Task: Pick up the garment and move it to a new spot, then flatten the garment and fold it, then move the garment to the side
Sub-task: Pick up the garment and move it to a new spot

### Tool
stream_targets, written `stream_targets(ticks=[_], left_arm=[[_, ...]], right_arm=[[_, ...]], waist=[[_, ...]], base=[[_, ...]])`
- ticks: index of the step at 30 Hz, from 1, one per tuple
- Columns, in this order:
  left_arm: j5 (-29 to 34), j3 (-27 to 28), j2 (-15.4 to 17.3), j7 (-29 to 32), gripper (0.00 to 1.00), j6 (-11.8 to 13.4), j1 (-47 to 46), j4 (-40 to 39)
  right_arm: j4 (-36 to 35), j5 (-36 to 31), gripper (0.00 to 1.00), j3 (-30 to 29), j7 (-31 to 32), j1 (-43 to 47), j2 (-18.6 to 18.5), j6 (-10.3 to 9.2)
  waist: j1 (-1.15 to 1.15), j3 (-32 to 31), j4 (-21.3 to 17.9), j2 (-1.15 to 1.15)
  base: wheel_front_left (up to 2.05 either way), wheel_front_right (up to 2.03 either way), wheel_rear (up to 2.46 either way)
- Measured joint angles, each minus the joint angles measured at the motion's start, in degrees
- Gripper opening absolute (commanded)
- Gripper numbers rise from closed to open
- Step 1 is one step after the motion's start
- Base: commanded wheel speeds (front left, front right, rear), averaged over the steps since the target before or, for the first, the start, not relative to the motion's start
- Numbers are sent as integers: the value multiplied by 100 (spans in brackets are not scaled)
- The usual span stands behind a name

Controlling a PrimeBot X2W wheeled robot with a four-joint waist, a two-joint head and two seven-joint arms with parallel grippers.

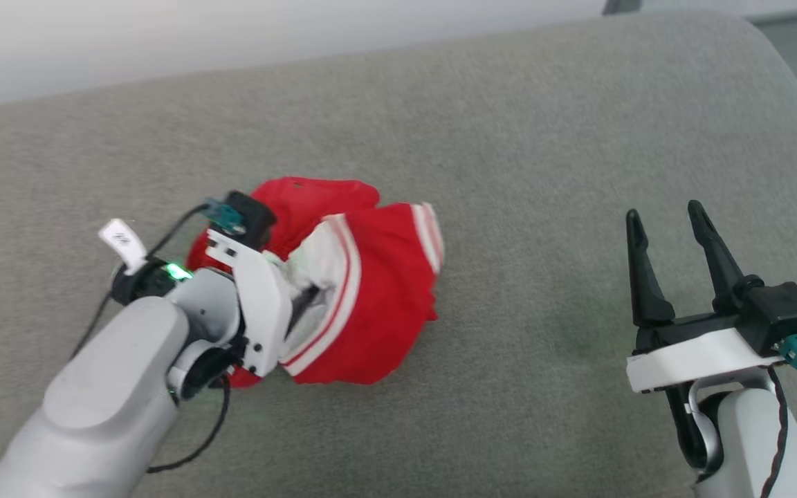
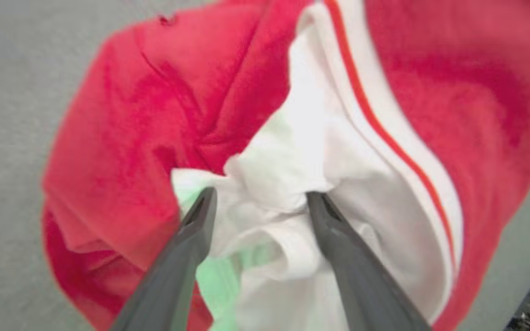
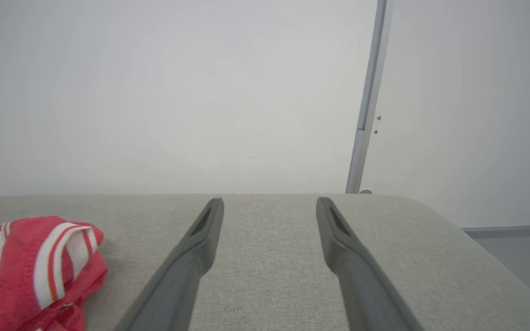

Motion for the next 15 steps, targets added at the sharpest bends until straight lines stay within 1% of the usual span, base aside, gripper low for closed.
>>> stream_targets(ticks=[4, 5, 7, 15], left_arm=[[41, 180, 136, -612, 100, 2, 91, -268], [47, 292, 179, -951, 100, 40, 197, -402], [59, 407, 264, -1334, 100, 87, 360, -542], [99, 917, 521, -2720, 100, 466, 1157, -1001]], right_arm=[[-12, -113, 100, -13, -1, 59, -102, 1], [10, -130, 100, -15, -1, 141, -133, 0], [32, -143, 100, -8, -1, 184, -197, 0], [66, -109, 100, -21, -1, 426, -316, 1]], waist=[[0, -206, 150, 0], [0, -320, 231, 0], [0, -444, 314, 0], [0, -915, 644, 0]], base=[[0, 0, 0], [0, 0, 0], [0, 0, 0], [0, 0, 0]])
